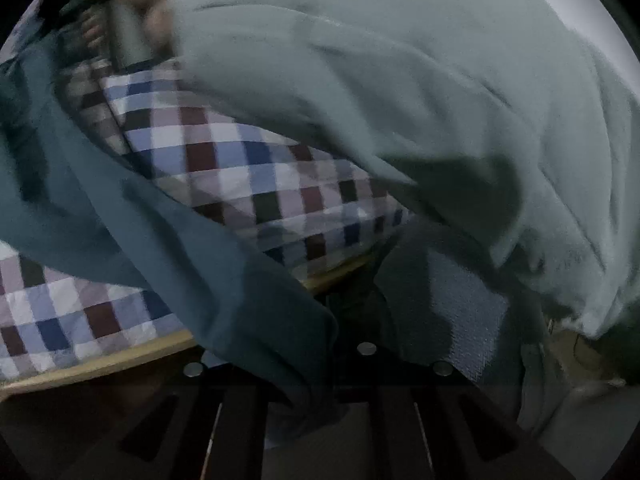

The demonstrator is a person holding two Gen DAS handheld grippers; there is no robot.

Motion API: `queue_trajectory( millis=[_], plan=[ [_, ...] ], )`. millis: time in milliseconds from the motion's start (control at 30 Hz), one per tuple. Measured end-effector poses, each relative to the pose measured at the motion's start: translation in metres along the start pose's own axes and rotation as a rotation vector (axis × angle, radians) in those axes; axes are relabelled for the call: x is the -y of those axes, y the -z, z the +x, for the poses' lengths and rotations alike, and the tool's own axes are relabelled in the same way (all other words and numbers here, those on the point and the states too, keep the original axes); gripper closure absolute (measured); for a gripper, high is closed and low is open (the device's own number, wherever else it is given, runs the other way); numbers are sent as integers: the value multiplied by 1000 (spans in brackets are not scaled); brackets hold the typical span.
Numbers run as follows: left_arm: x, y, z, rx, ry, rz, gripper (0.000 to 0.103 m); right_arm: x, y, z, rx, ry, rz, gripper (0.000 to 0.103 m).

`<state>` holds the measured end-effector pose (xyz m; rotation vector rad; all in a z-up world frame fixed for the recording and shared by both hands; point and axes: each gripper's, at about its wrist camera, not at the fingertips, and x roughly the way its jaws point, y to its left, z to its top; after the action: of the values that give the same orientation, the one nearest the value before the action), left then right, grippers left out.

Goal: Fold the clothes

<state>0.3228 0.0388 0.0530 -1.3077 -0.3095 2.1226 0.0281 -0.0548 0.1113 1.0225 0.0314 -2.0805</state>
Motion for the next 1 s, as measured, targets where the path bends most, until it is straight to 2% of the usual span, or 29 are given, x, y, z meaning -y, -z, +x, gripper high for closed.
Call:
queue_trajectory(
  millis=[100,200,300,367,467,500,600,667,700,733,767,800,833,867,900,933,1000],
  plan=[
    [-19,-6,-22,48,-2,-59,97,28,6,-52,114,40,87,100],
    [-38,-13,-48,120,-19,-115,97,72,28,-119,196,107,187,100],
    [-49,-17,-70,187,-6,-157,97,110,65,-177,212,187,280,100],
    [-43,-18,-77,229,10,-154,97,136,99,-216,199,239,350,100],
    [-33,-15,-75,246,40,-136,97,161,147,-256,146,305,406,100],
    [-29,-14,-75,252,50,-129,97,169,166,-272,148,356,433,100],
    [-26,-15,-65,249,62,-111,97,190,194,-302,193,502,538,97],
    [-16,-8,-53,233,70,-110,97,195,193,-316,228,532,559,96],
    [-17,-10,-50,225,70,-118,97,194,190,-320,241,530,554,92],
    [-18,-12,-47,217,70,-125,97,188,183,-318,245,521,525,77],
    [-20,-13,-45,208,71,-133,96,179,173,-311,245,506,481,67],
    [-23,-13,-44,202,73,-153,92,169,164,-304,245,491,437,50],
    [-25,-14,-44,204,78,-179,79,161,153,-292,237,470,398,44],
    [-27,-15,-43,207,84,-203,67,154,142,-281,229,449,359,44],
    [-28,-14,-45,216,104,-221,40,146,133,-265,209,433,327,44],
    [-29,-13,-46,225,123,-238,20,141,127,-255,193,423,304,44],
    [-31,-11,-50,243,162,-272,16,130,110,-227,157,402,239,44]
  ],
)
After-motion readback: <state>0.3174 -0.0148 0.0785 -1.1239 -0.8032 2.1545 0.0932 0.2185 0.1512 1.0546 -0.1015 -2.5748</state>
